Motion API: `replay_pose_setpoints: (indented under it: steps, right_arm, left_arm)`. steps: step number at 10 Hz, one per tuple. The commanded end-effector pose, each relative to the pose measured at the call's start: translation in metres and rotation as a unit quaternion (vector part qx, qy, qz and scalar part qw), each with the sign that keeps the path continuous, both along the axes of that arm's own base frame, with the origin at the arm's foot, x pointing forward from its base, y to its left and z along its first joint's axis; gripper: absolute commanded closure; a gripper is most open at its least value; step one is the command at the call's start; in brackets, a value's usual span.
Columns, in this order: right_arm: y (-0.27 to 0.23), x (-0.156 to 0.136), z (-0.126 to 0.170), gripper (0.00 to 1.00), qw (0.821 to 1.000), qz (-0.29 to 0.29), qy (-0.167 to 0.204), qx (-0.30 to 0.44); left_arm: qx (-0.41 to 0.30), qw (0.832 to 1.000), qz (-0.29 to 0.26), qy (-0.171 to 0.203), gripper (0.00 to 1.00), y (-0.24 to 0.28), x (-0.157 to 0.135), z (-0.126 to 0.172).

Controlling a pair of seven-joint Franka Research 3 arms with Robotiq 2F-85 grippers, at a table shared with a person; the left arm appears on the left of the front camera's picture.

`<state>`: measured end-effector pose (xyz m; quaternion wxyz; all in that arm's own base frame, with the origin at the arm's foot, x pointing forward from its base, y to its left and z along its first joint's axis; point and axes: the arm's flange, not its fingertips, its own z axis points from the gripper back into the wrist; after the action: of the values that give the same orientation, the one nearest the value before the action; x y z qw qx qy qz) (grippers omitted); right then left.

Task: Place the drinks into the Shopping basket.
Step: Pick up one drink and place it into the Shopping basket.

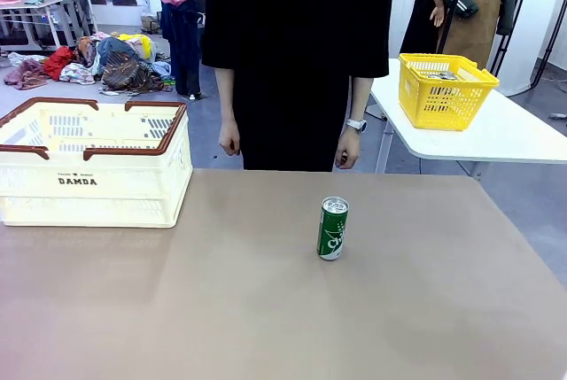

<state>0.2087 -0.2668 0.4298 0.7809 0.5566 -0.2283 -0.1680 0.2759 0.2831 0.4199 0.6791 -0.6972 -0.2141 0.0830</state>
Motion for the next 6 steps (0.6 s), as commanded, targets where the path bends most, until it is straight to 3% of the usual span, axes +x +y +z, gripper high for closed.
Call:
replay_pose_setpoints:
  steps: [1, 4, 6]
  right_arm:
    - [0.045, 0.025, 0.041, 0.00, 0.996, 0.048, 0.014, -0.069]
    - [0.157, 0.102, 0.101, 0.00, 0.965, 0.168, 0.013, -0.200]
    - [0.254, 0.147, 0.118, 0.00, 0.910, 0.289, 0.022, -0.295]
  left_arm:
    - [-0.006, 1.000, -0.001, -0.007, 0.00, -0.003, -0.004, 0.002]
    - [-0.006, 1.000, -0.001, -0.007, 0.00, -0.003, -0.004, 0.002]
    - [-0.006, 1.000, -0.001, -0.007, 0.00, -0.003, -0.004, 0.002]
